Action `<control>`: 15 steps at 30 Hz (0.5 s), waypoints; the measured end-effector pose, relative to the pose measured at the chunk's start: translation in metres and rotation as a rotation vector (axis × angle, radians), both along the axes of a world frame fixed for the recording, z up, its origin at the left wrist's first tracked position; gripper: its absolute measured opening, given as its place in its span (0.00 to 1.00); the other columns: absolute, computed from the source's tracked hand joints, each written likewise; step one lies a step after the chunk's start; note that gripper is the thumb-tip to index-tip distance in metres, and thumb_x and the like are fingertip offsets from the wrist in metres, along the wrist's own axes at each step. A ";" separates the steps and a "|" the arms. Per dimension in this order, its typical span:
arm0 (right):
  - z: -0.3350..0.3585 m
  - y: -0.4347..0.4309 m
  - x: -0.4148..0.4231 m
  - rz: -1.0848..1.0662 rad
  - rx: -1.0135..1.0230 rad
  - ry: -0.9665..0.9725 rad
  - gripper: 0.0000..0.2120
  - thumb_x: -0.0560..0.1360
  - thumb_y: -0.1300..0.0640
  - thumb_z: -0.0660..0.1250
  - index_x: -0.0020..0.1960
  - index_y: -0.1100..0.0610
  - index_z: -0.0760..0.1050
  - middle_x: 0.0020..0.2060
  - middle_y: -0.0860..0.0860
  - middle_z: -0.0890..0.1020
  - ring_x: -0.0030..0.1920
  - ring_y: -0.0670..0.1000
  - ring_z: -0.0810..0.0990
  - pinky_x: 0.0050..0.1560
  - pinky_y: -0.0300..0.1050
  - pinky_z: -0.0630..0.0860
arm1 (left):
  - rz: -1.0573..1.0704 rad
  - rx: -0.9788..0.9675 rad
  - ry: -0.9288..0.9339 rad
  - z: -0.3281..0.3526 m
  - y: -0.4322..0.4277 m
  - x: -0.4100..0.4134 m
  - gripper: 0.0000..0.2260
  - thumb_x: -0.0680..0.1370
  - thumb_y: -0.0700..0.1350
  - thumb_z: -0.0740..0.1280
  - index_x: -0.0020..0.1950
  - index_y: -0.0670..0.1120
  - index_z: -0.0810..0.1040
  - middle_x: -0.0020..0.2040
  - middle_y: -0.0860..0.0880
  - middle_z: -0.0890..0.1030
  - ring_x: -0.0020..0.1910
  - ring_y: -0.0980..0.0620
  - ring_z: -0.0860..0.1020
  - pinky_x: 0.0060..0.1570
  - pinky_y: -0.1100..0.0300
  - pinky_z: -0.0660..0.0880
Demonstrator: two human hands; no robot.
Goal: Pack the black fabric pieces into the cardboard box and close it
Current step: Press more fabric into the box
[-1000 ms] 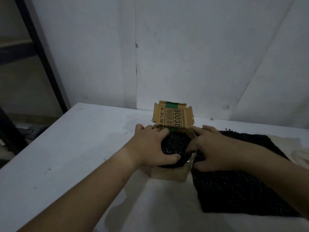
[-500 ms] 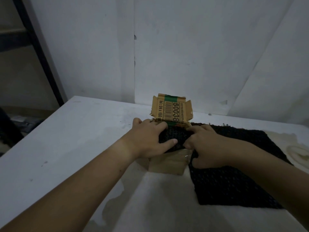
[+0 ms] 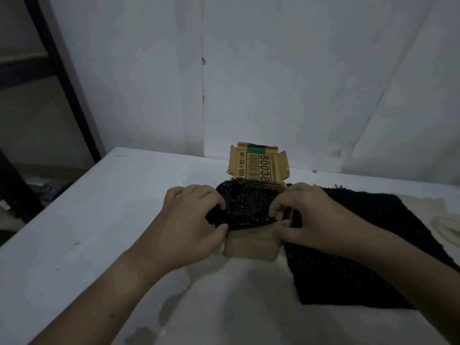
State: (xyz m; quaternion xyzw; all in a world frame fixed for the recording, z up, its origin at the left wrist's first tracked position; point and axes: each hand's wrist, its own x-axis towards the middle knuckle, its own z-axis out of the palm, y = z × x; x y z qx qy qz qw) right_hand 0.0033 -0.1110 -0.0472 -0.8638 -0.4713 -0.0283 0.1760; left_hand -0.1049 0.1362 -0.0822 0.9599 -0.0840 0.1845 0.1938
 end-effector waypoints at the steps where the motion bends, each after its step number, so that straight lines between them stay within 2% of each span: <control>1: 0.000 0.002 -0.001 -0.011 -0.021 -0.008 0.09 0.70 0.49 0.74 0.49 0.43 0.80 0.41 0.36 0.79 0.50 0.39 0.73 0.50 0.43 0.74 | -0.007 -0.009 0.004 -0.002 0.001 -0.001 0.11 0.73 0.57 0.66 0.54 0.56 0.75 0.50 0.62 0.75 0.54 0.60 0.73 0.61 0.55 0.64; 5: -0.003 0.007 -0.001 -0.060 -0.247 0.058 0.11 0.72 0.46 0.69 0.54 0.43 0.80 0.47 0.37 0.79 0.56 0.46 0.71 0.60 0.51 0.67 | -0.036 -0.035 0.008 -0.009 0.005 -0.003 0.17 0.75 0.54 0.68 0.63 0.55 0.73 0.59 0.61 0.76 0.58 0.60 0.74 0.62 0.53 0.68; 9: -0.012 0.017 -0.004 -0.109 -0.414 0.049 0.13 0.74 0.45 0.64 0.57 0.43 0.80 0.48 0.43 0.76 0.59 0.52 0.65 0.61 0.53 0.60 | -0.056 -0.068 -0.077 -0.010 0.003 0.000 0.12 0.78 0.46 0.67 0.62 0.51 0.77 0.57 0.57 0.79 0.55 0.56 0.78 0.54 0.51 0.76; 12: -0.011 0.019 -0.005 -0.113 -0.449 0.015 0.14 0.74 0.44 0.63 0.55 0.46 0.80 0.47 0.48 0.75 0.59 0.54 0.65 0.60 0.53 0.61 | -0.081 -0.066 -0.110 -0.009 -0.002 0.004 0.08 0.80 0.43 0.66 0.57 0.49 0.79 0.55 0.55 0.78 0.52 0.54 0.78 0.50 0.51 0.76; 15: -0.003 0.013 -0.004 -0.069 -0.361 -0.027 0.11 0.72 0.46 0.66 0.52 0.45 0.80 0.46 0.45 0.78 0.54 0.50 0.71 0.56 0.50 0.69 | -0.093 -0.065 -0.126 -0.006 -0.005 0.008 0.07 0.79 0.39 0.67 0.55 0.46 0.82 0.54 0.53 0.78 0.51 0.53 0.78 0.49 0.52 0.77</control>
